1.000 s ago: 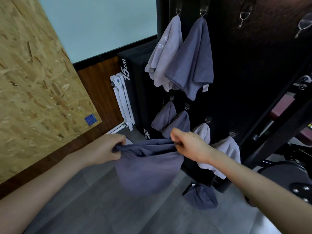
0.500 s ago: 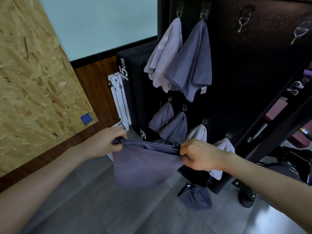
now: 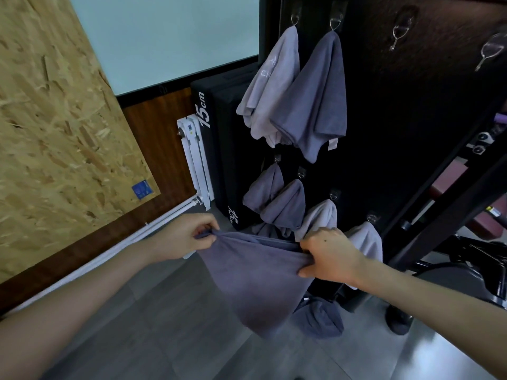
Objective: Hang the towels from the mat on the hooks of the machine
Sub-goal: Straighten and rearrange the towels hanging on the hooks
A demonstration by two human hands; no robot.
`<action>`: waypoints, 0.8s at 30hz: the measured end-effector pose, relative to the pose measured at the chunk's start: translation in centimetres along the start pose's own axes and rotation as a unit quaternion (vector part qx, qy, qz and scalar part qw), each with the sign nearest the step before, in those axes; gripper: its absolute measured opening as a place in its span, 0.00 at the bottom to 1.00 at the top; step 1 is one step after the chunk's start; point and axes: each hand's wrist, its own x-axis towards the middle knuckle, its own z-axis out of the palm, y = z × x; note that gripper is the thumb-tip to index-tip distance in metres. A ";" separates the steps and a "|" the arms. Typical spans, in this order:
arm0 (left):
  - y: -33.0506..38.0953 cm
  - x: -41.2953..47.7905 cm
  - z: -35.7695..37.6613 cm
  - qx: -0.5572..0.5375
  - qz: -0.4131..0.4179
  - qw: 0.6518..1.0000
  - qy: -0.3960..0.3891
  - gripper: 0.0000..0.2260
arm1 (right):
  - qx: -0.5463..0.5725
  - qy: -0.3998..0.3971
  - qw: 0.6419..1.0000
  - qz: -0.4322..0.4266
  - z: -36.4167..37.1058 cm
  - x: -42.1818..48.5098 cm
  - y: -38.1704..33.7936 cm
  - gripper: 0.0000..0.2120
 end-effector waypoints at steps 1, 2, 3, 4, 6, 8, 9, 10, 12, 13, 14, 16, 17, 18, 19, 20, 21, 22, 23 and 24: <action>0.2 0.0 0.1 -0.017 -0.005 1.000 0.009 0.04 | 0.055 -0.027 0.998 0.003 0.1 -0.2 0.2 0.25; 0.2 0.0 0.1 -0.025 -0.007 1.000 0.014 0.08 | 0.165 -0.056 0.985 0.012 -0.1 -0.4 0.5 0.25; 0.0 0.0 -0.1 -0.029 -0.016 0.999 0.017 0.10 | 0.306 -0.073 0.948 0.034 -0.4 -0.6 0.8 0.25; -0.4 0.0 -0.3 -0.035 -0.026 0.999 0.022 0.12 | 0.451 -0.075 0.887 0.060 -0.8 -0.8 1.1 0.23; -0.7 0.0 -1.0 -0.062 -0.054 0.996 0.019 0.18 | 0.667 -0.034 0.740 0.083 -1.1 -1.1 2.0 0.16; -0.5 0.0 -1.0 -0.106 -0.074 0.992 -0.006 0.27 | 0.745 0.014 0.661 0.089 -1.1 -1.2 2.7 0.15; -0.2 0.1 -0.7 -0.136 -0.083 0.987 -0.022 0.31 | 0.751 0.045 0.652 0.093 -1.2 -1.2 3.0 0.17; 0.1 0.4 -0.3 -0.167 -0.088 0.981 -0.035 0.34 | 0.742 0.075 0.659 0.097 -1.5 -1.3 3.0 0.18; 1.1 0.9 0.4 -0.224 -0.082 0.970 -0.040 0.33 | 0.698 0.126 0.697 0.110 -2.0 -1.6 3.0 0.14; 1.5 1.2 0.7 -0.260 -0.083 0.962 -0.030 0.31 | 0.672 0.142 0.717 0.118 -2.3 -1.8 3.0 0.12; 2.0 1.6 0.9 -0.297 -0.088 0.951 -0.015 0.28 | 0.649 0.153 0.734 0.128 -2.3 -2.0 3.0 0.11; 3.0 2.2 1.3 -0.335 -0.099 0.937 0.024 0.19 | 0.619 0.167 0.754 0.142 -2.6 -2.4 3.1 0.09; 3.5 2.6 1.5 -0.330 -0.103 0.937 0.048 0.15 | 0.607 0.175 0.760 0.149 -2.9 -2.5 3.1 0.06; 3.9 3.0 1.8 -0.313 -0.110 0.940 0.078 0.12 | 0.604 0.180 0.761 0.154 -3.3 -2.6 3.1 0.05; 4.2 3.4 2.0 -0.295 -0.116 0.942 0.109 0.11 | 0.604 0.184 0.759 0.158 -3.6 -2.7 3.1 0.11; 4.4 3.9 2.1 -0.283 -0.125 0.941 0.133 0.11 | 0.602 0.188 0.760 0.156 -3.9 -2.7 3.1 0.16; 4.4 4.4 2.0 -0.278 -0.137 0.940 0.145 0.13 | 0.593 0.197 0.765 0.156 -4.3 -2.6 3.0 0.19; 4.4 4.7 1.7 -0.279 -0.149 0.938 0.143 0.18 | 0.588 0.208 0.765 0.159 -4.6 -2.4 3.0 0.19; 4.4 5.0 1.2 -0.287 -0.161 0.936 0.127 0.23 | 0.593 0.218 0.758 0.163 -4.9 -2.3 3.0 0.19; 4.5 5.1 0.5 -0.305 -0.168 0.932 0.101 0.29 | 0.602 0.225 0.747 0.169 -5.2 -2.2 3.1 0.19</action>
